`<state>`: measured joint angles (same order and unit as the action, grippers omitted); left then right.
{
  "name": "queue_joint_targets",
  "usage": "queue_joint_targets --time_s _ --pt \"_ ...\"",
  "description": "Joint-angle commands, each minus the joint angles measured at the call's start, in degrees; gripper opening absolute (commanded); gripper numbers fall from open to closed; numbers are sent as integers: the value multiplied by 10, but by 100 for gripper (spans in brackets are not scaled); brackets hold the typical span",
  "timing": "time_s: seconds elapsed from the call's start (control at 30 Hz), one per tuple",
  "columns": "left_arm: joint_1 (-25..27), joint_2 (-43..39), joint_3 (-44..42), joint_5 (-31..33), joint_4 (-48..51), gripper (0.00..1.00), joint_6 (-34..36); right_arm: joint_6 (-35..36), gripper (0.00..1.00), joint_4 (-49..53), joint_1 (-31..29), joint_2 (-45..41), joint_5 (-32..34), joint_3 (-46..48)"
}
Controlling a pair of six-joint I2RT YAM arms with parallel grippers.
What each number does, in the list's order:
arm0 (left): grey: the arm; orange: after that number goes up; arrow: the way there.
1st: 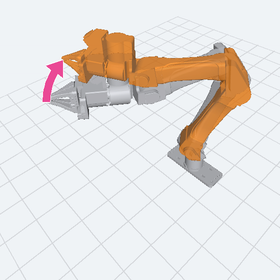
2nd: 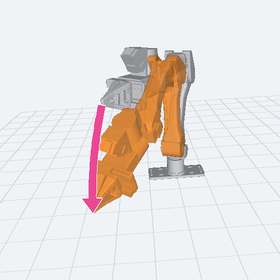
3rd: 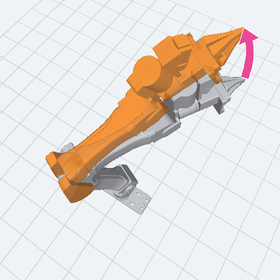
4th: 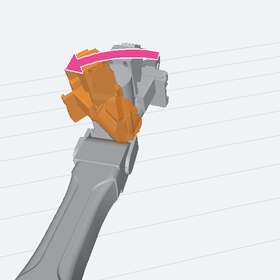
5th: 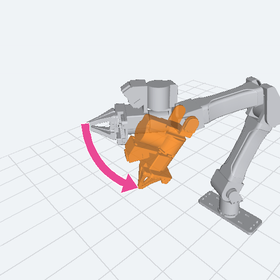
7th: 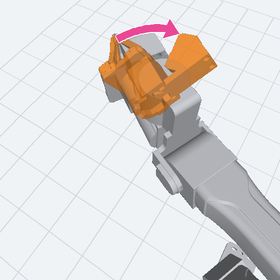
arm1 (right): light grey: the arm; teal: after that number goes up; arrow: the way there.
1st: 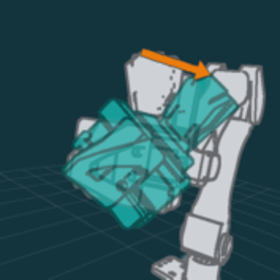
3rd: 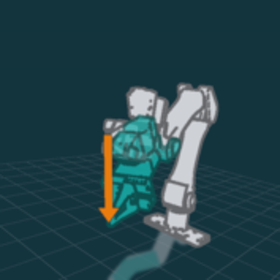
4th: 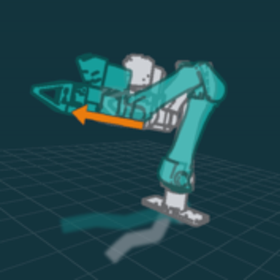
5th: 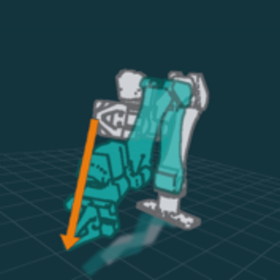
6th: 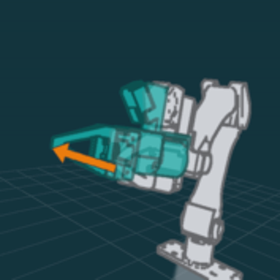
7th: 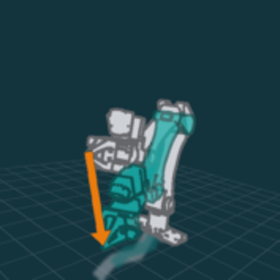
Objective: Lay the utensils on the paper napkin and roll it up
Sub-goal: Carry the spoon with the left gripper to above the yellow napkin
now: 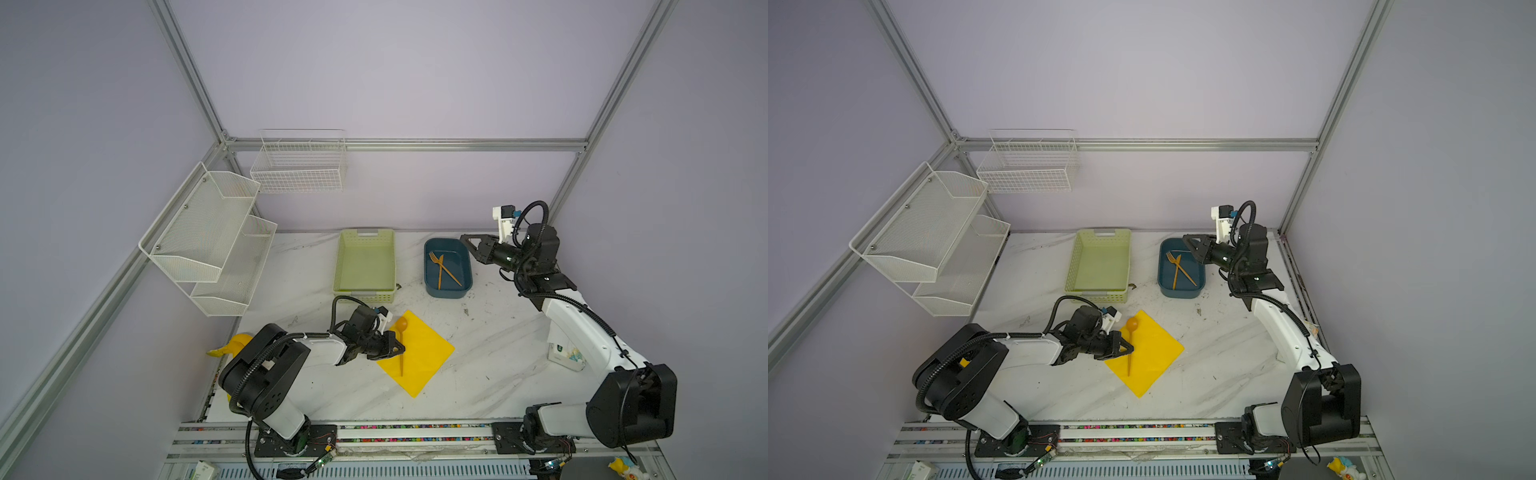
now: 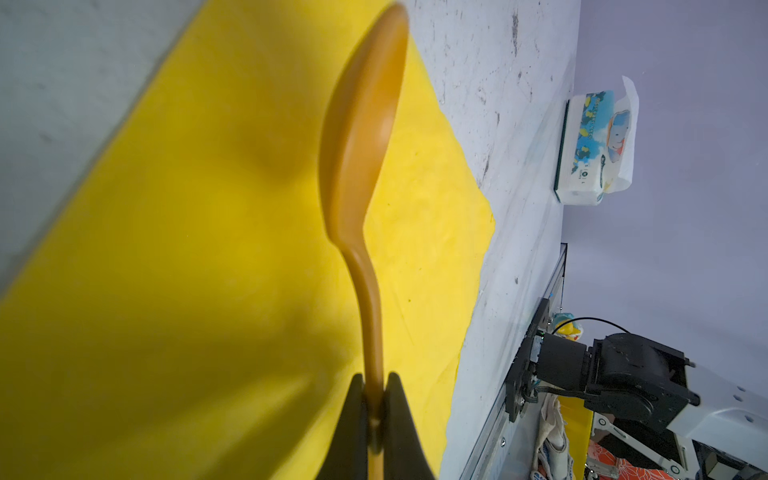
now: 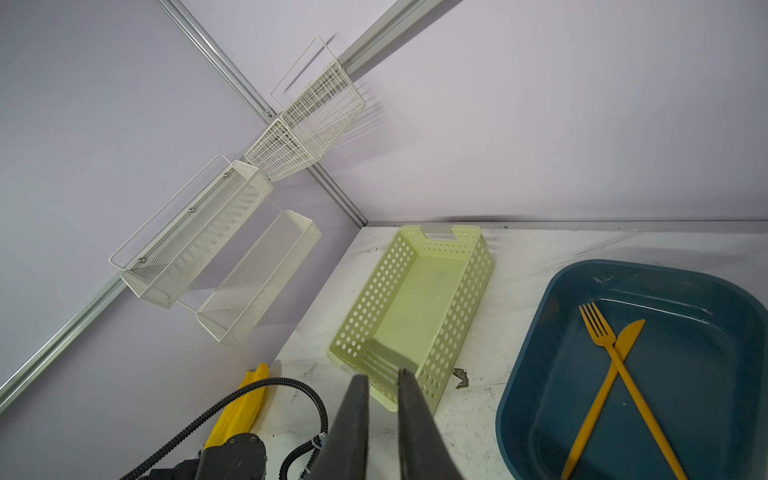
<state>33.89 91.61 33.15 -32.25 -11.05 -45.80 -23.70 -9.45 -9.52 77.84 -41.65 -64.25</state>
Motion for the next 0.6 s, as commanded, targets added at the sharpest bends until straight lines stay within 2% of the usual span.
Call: queue_joint_targets --time_s 0.0,0.3,0.57 --pt "3 -3 27 1 4 3 18 5 18 -4 2 -2 -12 -5" --pt "1 -2 53 5 18 3 21 5 18 -4 2 -1 -13 -8" --pt "-2 0 57 -8 -14 3 0 5 18 -2 2 -6 -12 -8"
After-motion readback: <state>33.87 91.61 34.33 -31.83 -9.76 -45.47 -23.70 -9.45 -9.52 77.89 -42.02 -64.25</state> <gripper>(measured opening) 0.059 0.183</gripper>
